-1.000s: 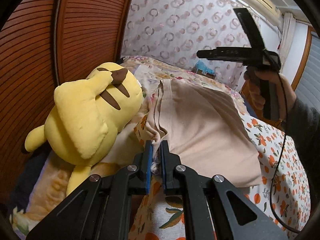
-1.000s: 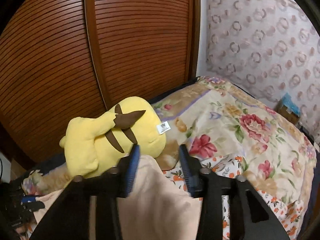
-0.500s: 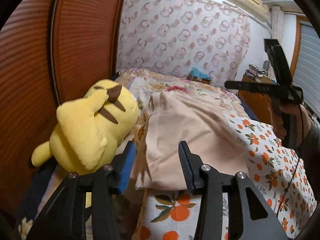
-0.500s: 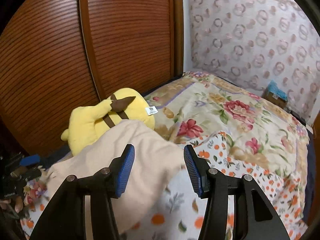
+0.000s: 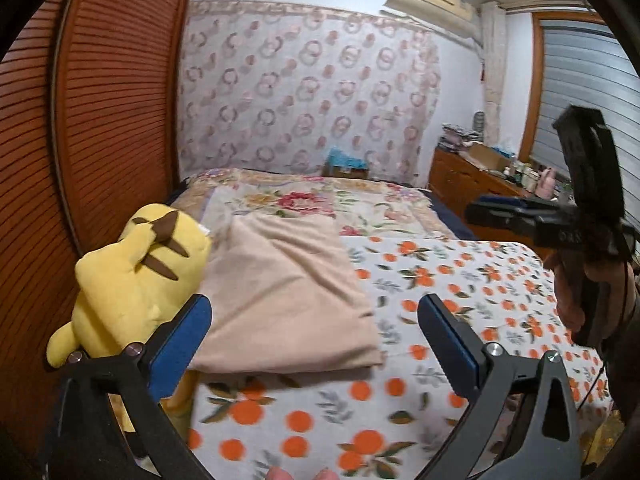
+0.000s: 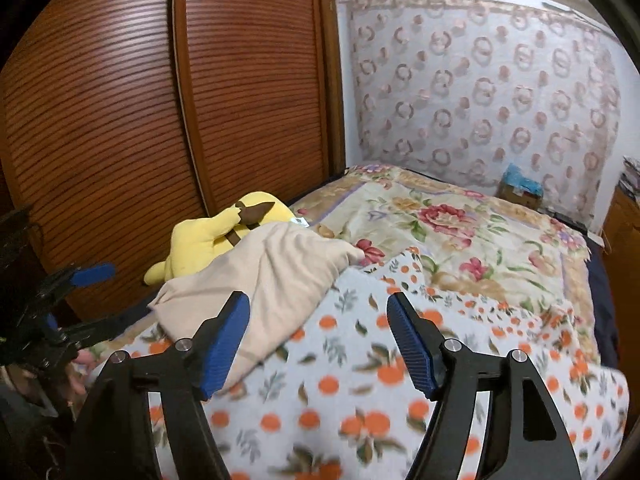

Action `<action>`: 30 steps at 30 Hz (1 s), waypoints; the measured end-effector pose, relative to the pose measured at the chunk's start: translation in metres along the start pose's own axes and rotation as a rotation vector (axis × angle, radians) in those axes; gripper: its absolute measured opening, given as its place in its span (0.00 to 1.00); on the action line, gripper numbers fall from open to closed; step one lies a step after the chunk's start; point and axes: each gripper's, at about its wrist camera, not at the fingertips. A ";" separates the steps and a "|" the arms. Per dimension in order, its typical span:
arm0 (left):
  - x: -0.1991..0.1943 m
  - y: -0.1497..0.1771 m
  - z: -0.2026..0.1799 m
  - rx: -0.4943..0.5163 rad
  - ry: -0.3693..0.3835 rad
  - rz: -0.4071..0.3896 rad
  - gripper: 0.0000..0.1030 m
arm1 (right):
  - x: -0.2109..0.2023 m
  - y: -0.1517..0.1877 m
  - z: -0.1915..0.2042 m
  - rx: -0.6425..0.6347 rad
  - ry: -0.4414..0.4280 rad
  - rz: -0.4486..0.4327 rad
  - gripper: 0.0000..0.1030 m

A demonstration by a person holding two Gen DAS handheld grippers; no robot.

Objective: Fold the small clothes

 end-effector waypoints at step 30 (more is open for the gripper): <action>-0.068 -0.025 -0.152 0.138 0.060 -0.114 1.00 | -0.237 0.096 0.066 0.199 0.409 -0.232 0.83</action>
Point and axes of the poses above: each gripper's, at about its wrist camera, not at the fingertips, and x roughly the way its jaws point, z to its left, y to its underside, and after that the axes turned 2 degrees about -y, right-handed
